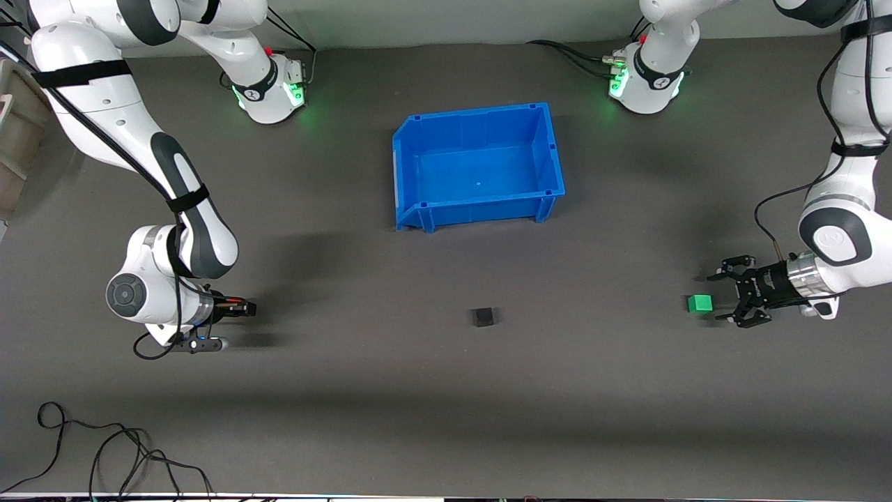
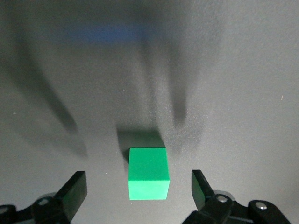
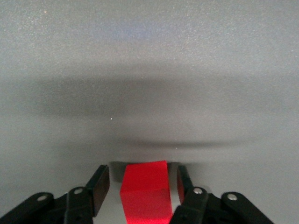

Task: Attach green and red cubes to black cube
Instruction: 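Close the right gripper on red while the left gripper grasps green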

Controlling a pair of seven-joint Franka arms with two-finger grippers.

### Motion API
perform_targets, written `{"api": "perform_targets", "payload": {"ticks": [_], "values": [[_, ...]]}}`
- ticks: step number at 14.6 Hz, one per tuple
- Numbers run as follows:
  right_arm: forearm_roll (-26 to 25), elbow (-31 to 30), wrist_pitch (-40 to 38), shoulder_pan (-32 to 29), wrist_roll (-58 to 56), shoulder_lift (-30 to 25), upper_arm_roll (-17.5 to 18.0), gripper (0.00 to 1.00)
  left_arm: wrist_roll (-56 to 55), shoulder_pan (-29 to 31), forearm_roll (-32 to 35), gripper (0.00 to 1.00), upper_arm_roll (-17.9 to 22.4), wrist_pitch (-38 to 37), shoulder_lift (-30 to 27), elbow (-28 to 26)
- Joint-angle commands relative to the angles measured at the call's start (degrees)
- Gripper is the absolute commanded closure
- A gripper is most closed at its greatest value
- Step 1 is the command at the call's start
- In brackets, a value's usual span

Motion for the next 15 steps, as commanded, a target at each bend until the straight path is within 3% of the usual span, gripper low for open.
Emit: {"api": "perform_targets", "payload": {"ticks": [1, 6, 8, 11, 12, 13, 15], "values": [[0.4, -1.1, 0.9, -0.1, -1.3, -1.3, -0.2, 0.43, 2.5, -0.5, -2.2, 0.0, 0.3, 1.6, -0.7, -1.8], [0.4, -1.0, 0.9, -0.2, -1.4, -1.2, -0.3, 0.54, 2.6, -0.8, -3.0, 0.02, -0.3, 3.2, 0.1, -1.9], [0.4, -1.0, 1.2, -0.3, -1.4, -1.1, -0.3, 0.6, 2.6, -0.8, -3.0, 0.11, -0.3, 3.2, 0.2, -1.8], [0.4, -0.9, 1.3, -0.4, -1.4, -1.0, -0.3, 0.71, 2.6, -0.8, -3.0, 0.38, -0.3, 3.2, 0.2, -1.8], [0.4, -0.9, 1.3, -0.4, -1.4, -1.0, -0.3, 0.8, 2.6, -0.8, -3.0, 0.49, -0.3, 3.2, 0.2, -1.8], [0.4, -0.9, 1.3, -0.4, -1.4, -1.0, -0.3, 0.99, 2.7, -0.8, -3.0, 0.53, -0.3, 3.1, 0.2, -1.8], [1.0, -0.9, 1.3, -0.5, -1.1, -1.3, -0.4, 1.0, 2.6, -0.7, -3.0, 0.59, -0.3, 2.2, -0.2, -1.6]]}}
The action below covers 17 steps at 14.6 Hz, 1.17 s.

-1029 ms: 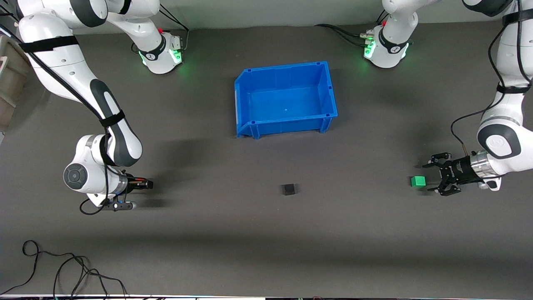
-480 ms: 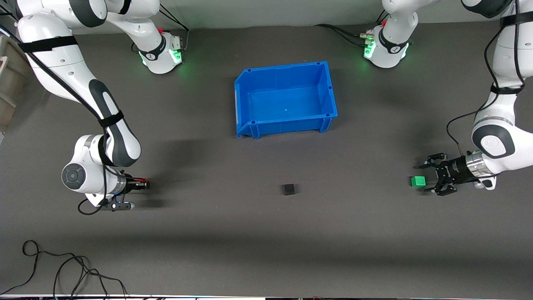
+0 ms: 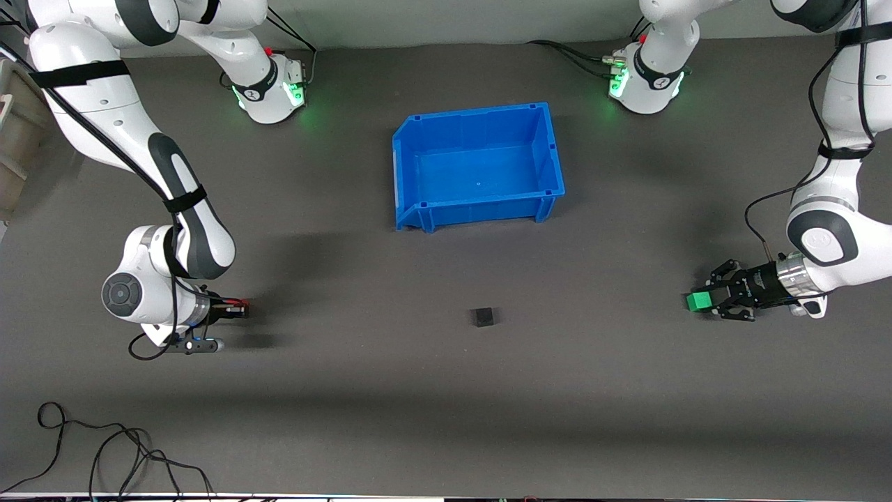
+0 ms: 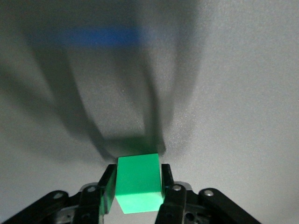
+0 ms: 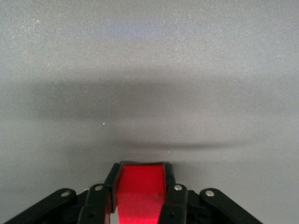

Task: Attach green and red cubes to black cube
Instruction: 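Close the right gripper on red while the left gripper grasps green, then lift the red cube with the right gripper while the left gripper lifts green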

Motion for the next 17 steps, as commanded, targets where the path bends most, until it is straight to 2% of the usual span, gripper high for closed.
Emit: {"api": "perform_targets", "payload": {"ticks": [1, 4, 6, 8, 11, 15, 17], "values": [[1.0, -0.9, 0.4, -0.6, -1.1, -1.5, -0.3, 1.0, 0.7, -0.4, -1.1, 0.59, 0.2, -0.3, -1.2, -0.5], [2.7, -0.5, -1.3, -3.4, -0.1, -3.1, -0.3, 1.0, -0.4, -0.2, -1.1, 0.61, 0.3, -3.3, -1.8, 0.9], [11.1, 2.4, -6.6, -4.8, 4.9, -3.7, -0.5, 1.0, -3.2, -0.2, -1.0, 0.63, 0.3, -6.5, -2.3, 3.4], [14.5, 6.4, -14.1, -5.5, 8.5, -4.2, -0.8, 1.0, -7.6, -0.4, -0.6, 0.67, 0.3, -10.3, -2.7, 6.7], [14.5, 9.3, -18.4, -5.2, 19.9, -5.7, -0.9, 1.0, -12.9, -2.8, -0.1, 0.7, 0.3, -14.7, -2.7, 10.9], [14.5, 10.3, -18.6, -1.7, 44.0, -8.8, -0.6, 1.0, -13.7, -10.9, -0.9, 0.81, 0.3, -12.8, -2.2, 12.1], [14.5, 12.5, -20.1, 0.5, 56.1, -8.7, -0.5, 1.0, -13.9, -16.2, -1.2, 0.81, 0.2, -10.0, -1.9, 12.4]]}}
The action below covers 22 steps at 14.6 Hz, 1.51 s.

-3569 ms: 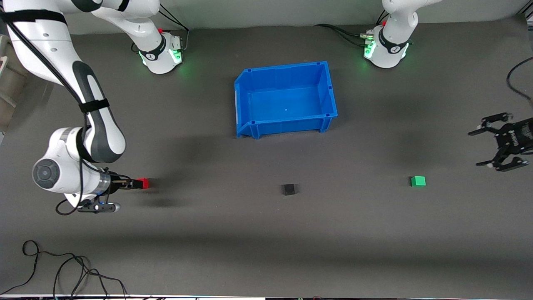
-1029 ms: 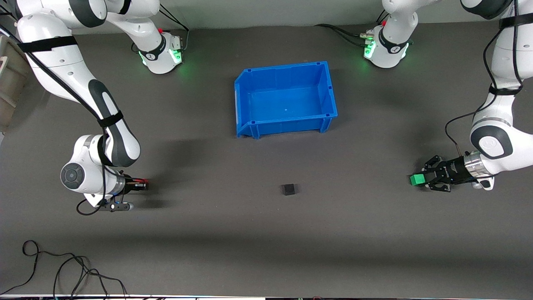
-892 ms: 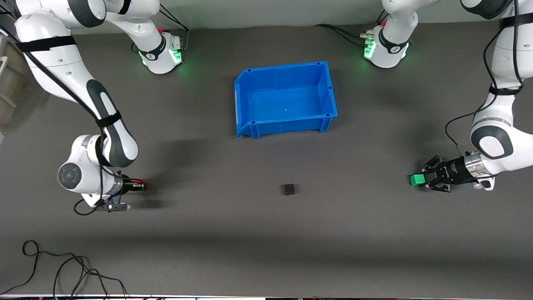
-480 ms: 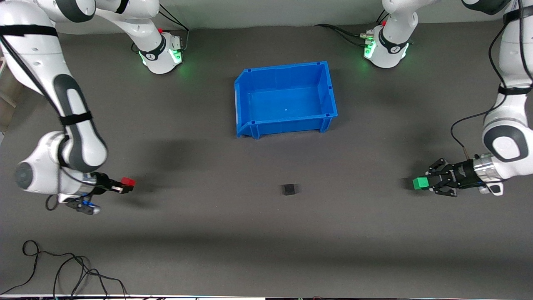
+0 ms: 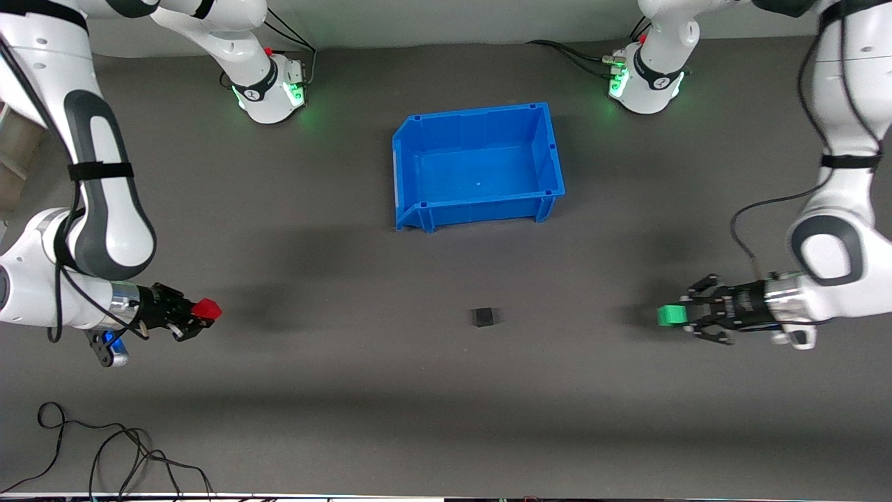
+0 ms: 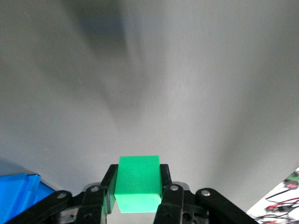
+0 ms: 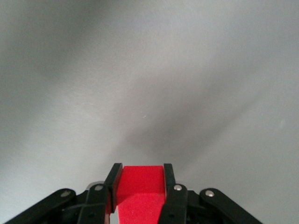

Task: Attach green and red cubes to black cube
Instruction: 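Lift the red cube with the right gripper while the left gripper lifts green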

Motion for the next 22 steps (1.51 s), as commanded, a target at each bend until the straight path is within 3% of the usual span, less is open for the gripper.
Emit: {"api": "perform_targets", "payload": {"ticks": [1, 5, 10, 15, 17, 22], "values": [[1.3, 3.6, -3.4, 3.1, 15.4, -0.5, -0.2, 1.0, -1.4, -7.3, -1.3, 0.81, 0.9, 3.6, 0.7, 1.1], [1.3, 8.2, -5.0, 9.6, 28.2, 0.7, -0.1, 1.0, -10.9, -16.2, -5.7, 0.81, 0.6, 14.8, 2.2, 1.1], [1.3, 17.3, -4.2, 18.0, 44.5, 8.3, 0.1, 1.0, -26.0, -25.5, -6.5, 0.81, 0.6, 28.7, 6.1, 1.0], [1.3, 25.1, -2.0, 23.1, 60.9, 15.8, 0.1, 1.0, -27.7, -29.2, -7.2, 0.82, 0.6, 31.2, 8.6, 1.1], [1.2, 26.6, -1.0, 25.1, 66.4, 18.1, 0.1, 1.0, -29.6, -30.8, -7.3, 0.82, 0.6, 34.5, 10.0, 1.3], [0.8, 28.3, 4.5, 29.3, 74.7, 22.3, 0.1, 1.0, -30.5, -33.4, -7.4, 0.82, 0.5, 34.8, 11.9, 3.0]]}}
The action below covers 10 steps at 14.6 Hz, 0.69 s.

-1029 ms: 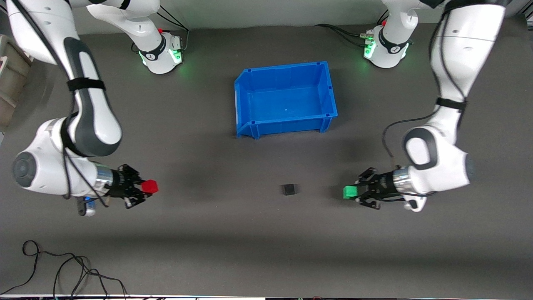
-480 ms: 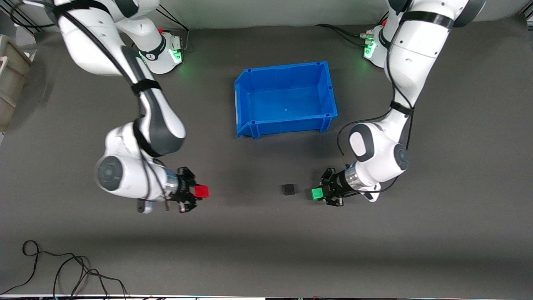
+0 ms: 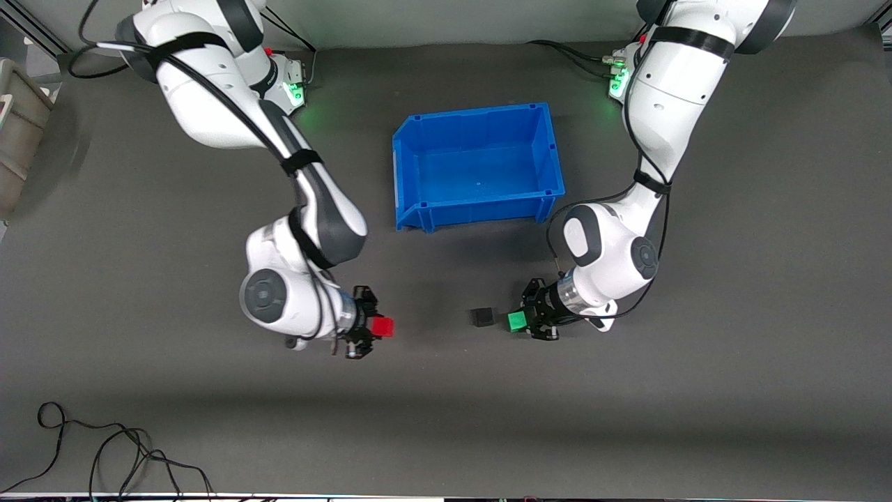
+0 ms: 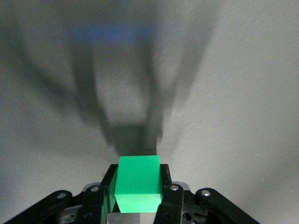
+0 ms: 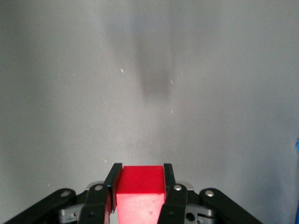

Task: Attach green and red cubes to black cube
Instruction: 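Lift the red cube with the right gripper while the left gripper lifts green, then carry both cubes toward the black cube and lower them beside it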

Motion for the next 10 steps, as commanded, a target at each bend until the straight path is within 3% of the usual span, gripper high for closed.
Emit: {"api": "perform_targets", "payload": {"ticks": [1, 6, 10], "values": [[0.9, 4.0, 2.1, 2.2, 5.2, 3.4, -0.7, 1.0, -1.4, -2.3, -1.1, 0.82, 0.8, 0.8, 1.7, 2.2], [0.9, 5.1, 9.2, 5.1, 12.8, 6.4, -0.7, 1.0, -2.3, -3.5, -0.9, 0.82, 0.7, 0.8, 1.7, 2.7], [0.5, 6.0, 9.7, 7.2, 13.1, 8.6, -0.7, 1.0, -1.8, -4.8, -0.3, 0.82, 0.7, 0.9, 1.7, 2.7]]}}
